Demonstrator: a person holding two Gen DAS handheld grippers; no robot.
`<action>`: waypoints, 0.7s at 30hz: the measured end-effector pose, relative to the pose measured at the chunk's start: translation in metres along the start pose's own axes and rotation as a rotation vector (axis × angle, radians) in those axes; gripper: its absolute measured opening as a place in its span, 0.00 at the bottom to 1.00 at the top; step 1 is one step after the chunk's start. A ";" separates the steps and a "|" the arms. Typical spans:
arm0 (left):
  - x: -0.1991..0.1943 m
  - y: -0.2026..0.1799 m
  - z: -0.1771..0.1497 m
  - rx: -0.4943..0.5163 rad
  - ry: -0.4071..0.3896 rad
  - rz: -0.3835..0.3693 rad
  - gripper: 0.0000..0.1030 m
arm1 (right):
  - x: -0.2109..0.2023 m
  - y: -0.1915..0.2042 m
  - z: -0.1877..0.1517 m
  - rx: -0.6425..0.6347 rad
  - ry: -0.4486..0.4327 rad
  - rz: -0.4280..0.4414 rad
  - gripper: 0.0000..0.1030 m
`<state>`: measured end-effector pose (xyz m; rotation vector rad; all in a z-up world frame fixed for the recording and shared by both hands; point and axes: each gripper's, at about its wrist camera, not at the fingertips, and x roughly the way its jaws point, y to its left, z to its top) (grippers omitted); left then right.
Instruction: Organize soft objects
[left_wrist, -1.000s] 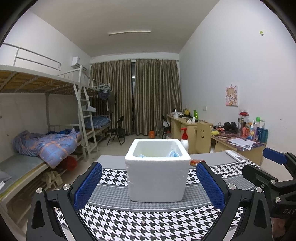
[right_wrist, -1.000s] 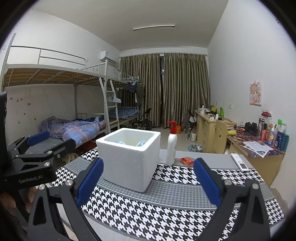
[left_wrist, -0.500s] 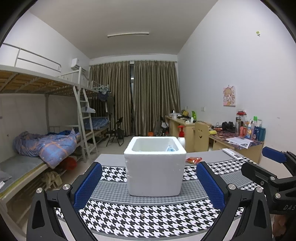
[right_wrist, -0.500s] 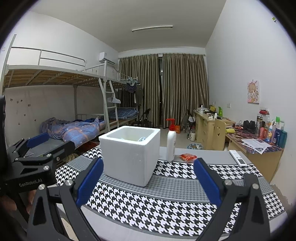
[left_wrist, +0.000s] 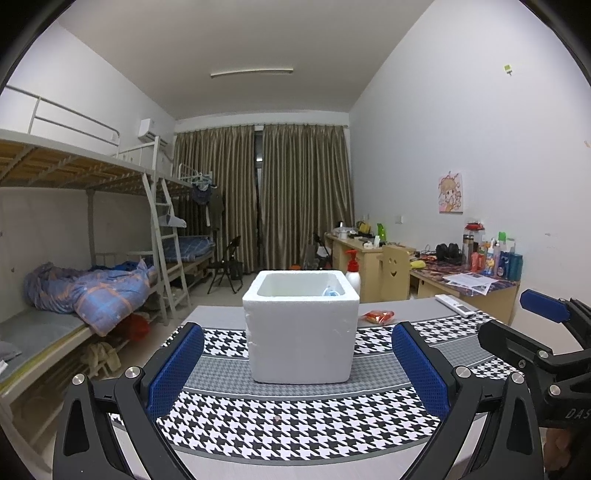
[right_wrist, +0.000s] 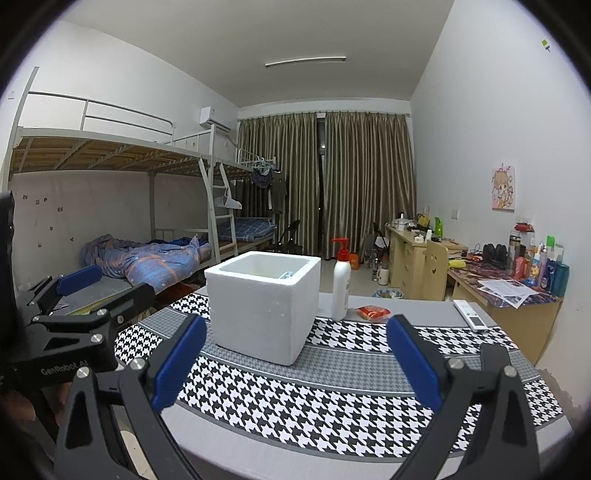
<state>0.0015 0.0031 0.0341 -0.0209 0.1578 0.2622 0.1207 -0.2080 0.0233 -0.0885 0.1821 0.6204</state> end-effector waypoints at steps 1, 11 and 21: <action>-0.002 0.000 -0.001 0.001 -0.002 0.001 0.99 | -0.001 -0.001 0.000 0.003 -0.001 0.001 0.97; -0.016 -0.007 -0.002 0.015 -0.025 -0.001 0.99 | -0.016 0.000 -0.003 0.000 -0.022 -0.002 0.98; -0.023 -0.009 -0.005 0.018 -0.033 0.009 0.99 | -0.021 0.001 -0.005 0.007 -0.027 0.000 0.99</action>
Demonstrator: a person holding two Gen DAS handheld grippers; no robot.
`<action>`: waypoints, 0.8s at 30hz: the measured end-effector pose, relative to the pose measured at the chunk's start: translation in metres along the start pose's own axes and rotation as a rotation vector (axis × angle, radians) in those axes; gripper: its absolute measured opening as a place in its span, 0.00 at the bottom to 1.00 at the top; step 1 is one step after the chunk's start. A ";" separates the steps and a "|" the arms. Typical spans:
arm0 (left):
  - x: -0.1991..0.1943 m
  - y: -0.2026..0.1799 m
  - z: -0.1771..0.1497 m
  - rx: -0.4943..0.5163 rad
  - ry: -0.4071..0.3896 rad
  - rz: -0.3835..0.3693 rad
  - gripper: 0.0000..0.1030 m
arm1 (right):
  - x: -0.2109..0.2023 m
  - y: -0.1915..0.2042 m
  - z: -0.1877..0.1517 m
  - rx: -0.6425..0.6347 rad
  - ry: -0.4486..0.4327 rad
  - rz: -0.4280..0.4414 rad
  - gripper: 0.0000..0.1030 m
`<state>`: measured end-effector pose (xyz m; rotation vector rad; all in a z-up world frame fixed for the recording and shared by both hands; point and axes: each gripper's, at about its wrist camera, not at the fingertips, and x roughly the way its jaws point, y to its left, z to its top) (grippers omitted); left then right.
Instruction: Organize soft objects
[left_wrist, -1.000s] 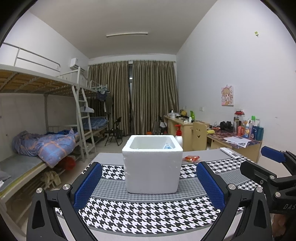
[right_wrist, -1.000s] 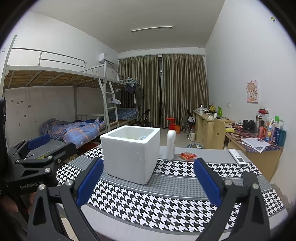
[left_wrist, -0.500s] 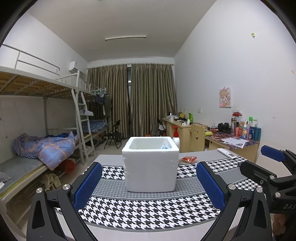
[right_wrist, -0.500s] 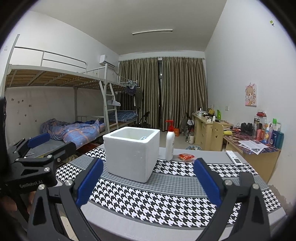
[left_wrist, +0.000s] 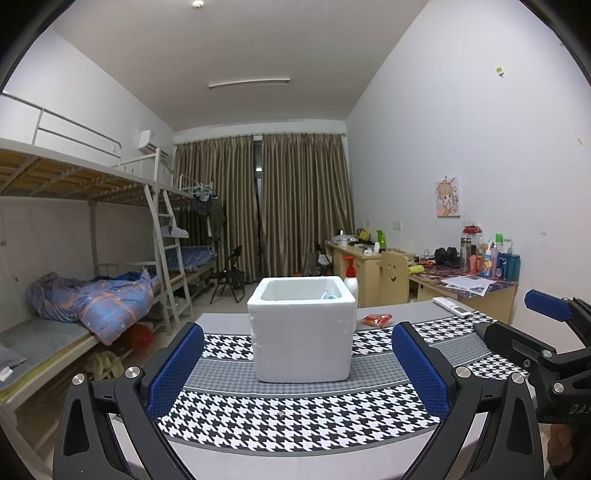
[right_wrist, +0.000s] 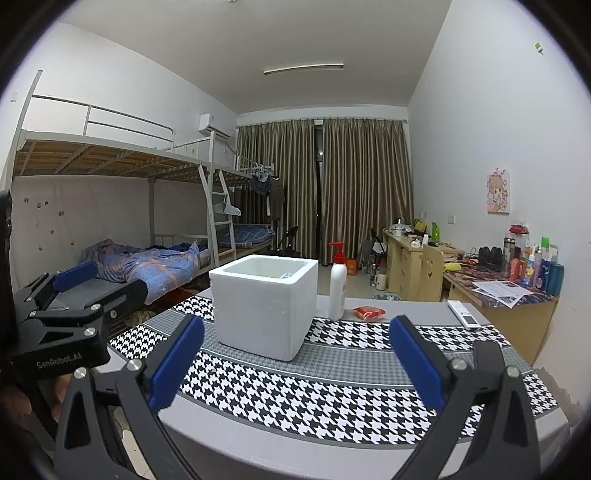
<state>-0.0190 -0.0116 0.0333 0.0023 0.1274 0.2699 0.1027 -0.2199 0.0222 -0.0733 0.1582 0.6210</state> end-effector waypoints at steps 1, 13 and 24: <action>-0.001 -0.001 -0.001 0.002 0.001 0.002 0.99 | -0.001 0.000 0.000 0.000 -0.002 0.000 0.99; -0.005 0.004 -0.005 -0.001 0.011 0.010 0.99 | 0.000 0.002 -0.008 0.002 0.004 0.010 0.99; -0.009 0.002 -0.016 0.001 0.024 0.010 0.99 | -0.001 0.001 -0.014 0.016 0.017 0.017 0.99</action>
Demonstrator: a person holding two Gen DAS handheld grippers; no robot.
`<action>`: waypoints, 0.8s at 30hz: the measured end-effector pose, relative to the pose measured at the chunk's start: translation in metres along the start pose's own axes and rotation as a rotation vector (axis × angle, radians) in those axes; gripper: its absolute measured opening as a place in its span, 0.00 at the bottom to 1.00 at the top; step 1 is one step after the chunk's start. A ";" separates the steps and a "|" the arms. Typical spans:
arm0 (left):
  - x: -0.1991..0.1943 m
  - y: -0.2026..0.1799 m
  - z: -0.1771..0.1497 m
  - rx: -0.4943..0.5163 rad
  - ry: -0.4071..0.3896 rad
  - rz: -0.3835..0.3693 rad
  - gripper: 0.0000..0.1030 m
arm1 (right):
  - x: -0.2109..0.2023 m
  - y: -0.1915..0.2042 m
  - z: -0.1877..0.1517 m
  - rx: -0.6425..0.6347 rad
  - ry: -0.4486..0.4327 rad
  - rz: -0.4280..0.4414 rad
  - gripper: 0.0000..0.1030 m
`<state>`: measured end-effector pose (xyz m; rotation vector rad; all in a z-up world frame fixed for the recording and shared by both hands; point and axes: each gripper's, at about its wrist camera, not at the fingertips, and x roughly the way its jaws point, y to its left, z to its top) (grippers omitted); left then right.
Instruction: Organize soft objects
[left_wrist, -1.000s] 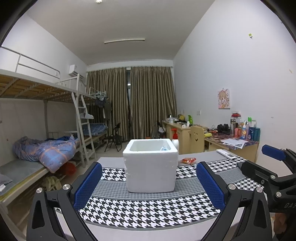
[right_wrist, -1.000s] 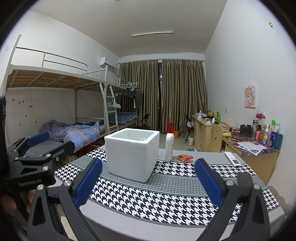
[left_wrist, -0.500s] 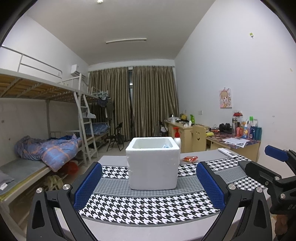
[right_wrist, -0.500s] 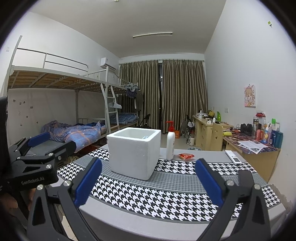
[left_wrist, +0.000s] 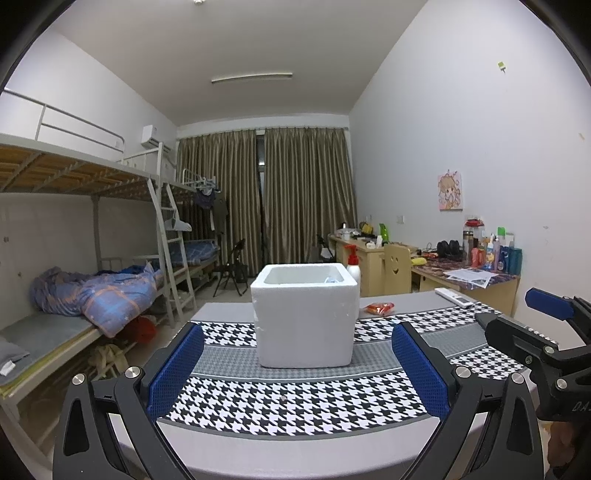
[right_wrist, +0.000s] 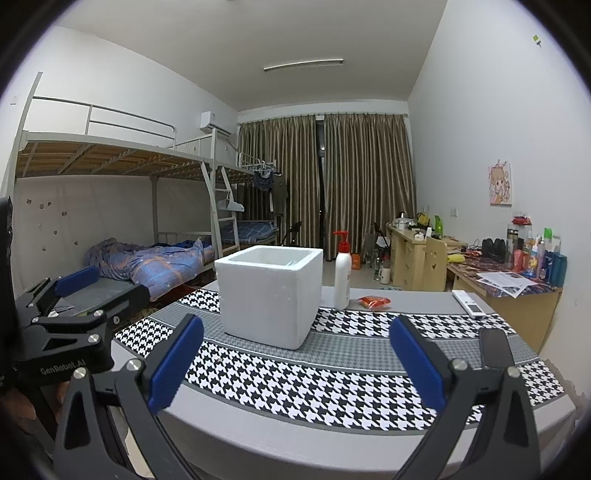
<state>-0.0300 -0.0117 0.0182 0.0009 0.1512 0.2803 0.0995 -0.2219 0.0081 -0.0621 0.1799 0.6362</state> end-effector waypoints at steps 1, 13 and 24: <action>0.000 0.000 -0.001 0.002 0.000 0.000 0.99 | 0.000 0.001 -0.001 -0.002 -0.001 0.001 0.99; 0.002 0.002 -0.009 -0.004 0.018 0.002 0.99 | 0.001 -0.001 -0.007 0.008 0.008 -0.003 0.99; -0.002 0.003 -0.016 -0.012 0.016 0.003 0.99 | 0.003 -0.005 -0.010 0.026 0.015 0.012 0.99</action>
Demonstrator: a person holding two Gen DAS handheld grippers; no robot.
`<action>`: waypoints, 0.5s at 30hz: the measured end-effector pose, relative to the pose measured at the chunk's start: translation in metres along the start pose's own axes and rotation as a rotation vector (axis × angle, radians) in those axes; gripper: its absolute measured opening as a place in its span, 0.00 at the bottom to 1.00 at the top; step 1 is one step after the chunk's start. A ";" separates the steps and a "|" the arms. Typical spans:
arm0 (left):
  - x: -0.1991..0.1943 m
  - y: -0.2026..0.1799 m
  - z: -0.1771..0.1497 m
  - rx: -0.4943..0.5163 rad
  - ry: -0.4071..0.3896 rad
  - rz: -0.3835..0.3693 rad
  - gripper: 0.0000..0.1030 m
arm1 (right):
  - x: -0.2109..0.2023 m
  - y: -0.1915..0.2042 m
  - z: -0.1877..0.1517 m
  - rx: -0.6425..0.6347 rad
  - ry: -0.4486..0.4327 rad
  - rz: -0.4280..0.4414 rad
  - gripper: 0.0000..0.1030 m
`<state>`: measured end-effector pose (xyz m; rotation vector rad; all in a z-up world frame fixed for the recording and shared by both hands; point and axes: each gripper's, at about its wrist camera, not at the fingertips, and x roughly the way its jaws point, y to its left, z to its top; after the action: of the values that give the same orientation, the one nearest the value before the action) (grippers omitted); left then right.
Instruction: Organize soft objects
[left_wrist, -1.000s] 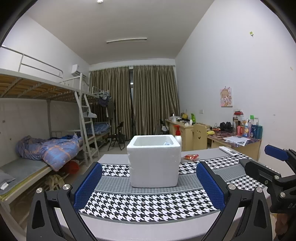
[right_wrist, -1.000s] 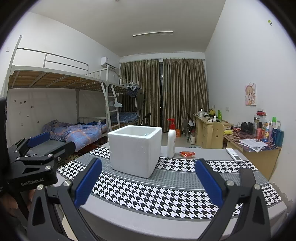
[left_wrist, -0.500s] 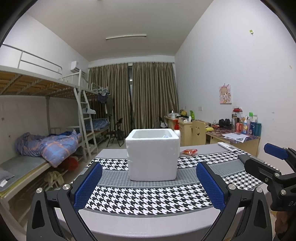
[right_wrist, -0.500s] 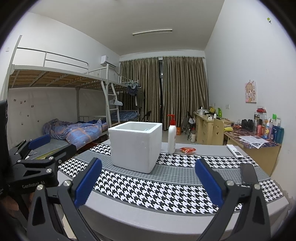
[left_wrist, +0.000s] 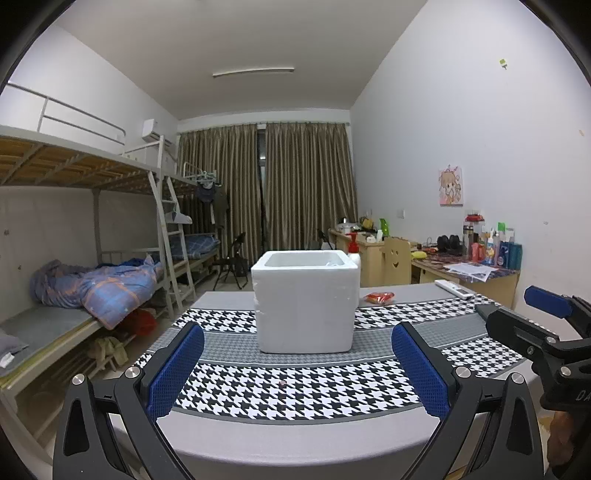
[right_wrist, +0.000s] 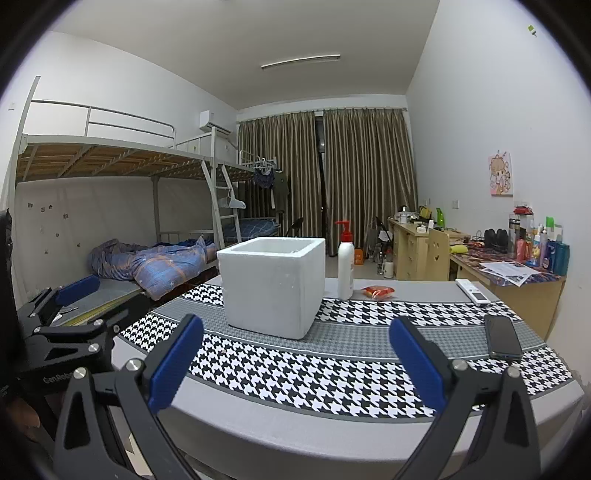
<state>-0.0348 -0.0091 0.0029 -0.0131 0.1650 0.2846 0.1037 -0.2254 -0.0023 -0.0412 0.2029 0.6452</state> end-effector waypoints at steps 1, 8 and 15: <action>0.000 0.000 0.000 0.000 0.000 0.001 0.99 | 0.000 0.000 -0.001 -0.001 0.000 -0.002 0.99; 0.000 0.001 -0.001 -0.003 0.002 -0.002 0.99 | 0.000 0.005 -0.006 -0.008 0.000 -0.003 0.99; 0.002 0.002 -0.004 -0.002 0.010 -0.003 0.99 | -0.002 0.004 -0.007 -0.007 0.000 -0.021 0.99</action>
<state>-0.0342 -0.0073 -0.0018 -0.0167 0.1748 0.2821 0.0981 -0.2242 -0.0086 -0.0497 0.2005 0.6247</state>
